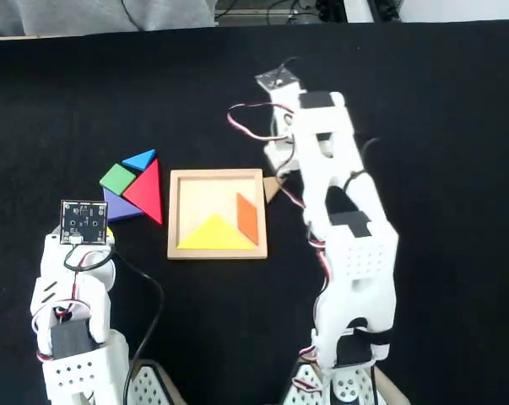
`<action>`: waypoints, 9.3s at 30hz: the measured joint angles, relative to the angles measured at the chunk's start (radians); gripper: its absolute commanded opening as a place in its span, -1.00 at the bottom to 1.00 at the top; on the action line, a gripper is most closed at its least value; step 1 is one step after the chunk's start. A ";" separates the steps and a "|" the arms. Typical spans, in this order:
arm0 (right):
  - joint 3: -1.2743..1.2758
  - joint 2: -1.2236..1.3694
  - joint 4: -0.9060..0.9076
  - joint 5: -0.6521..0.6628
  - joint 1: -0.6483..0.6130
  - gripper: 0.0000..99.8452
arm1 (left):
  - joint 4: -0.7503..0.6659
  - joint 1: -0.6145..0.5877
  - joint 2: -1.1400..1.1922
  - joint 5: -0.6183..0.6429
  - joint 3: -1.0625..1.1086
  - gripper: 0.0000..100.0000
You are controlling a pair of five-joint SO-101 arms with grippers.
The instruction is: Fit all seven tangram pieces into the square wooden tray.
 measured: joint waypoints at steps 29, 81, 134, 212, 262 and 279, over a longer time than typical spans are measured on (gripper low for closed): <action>0.000 0.035 0.167 0.049 0.078 -0.98 | 0.000 0.000 0.000 0.000 0.000 -0.84; 0.422 -0.249 -0.109 -0.991 0.011 -0.55 | 0.000 0.000 0.000 0.000 0.000 -0.84; 0.161 -0.009 0.087 -0.971 0.063 -0.96 | 0.000 0.000 0.000 0.000 0.000 -0.84; -0.144 0.020 0.258 -0.437 -0.328 -0.94 | 0.000 0.000 0.000 0.000 0.000 -0.84; 0.043 -0.008 0.222 -0.480 -0.104 -0.67 | 0.000 0.000 0.000 0.000 0.000 -0.84; 0.048 0.011 0.164 -0.494 -0.115 -0.82 | 0.000 0.000 0.000 0.000 0.000 -0.84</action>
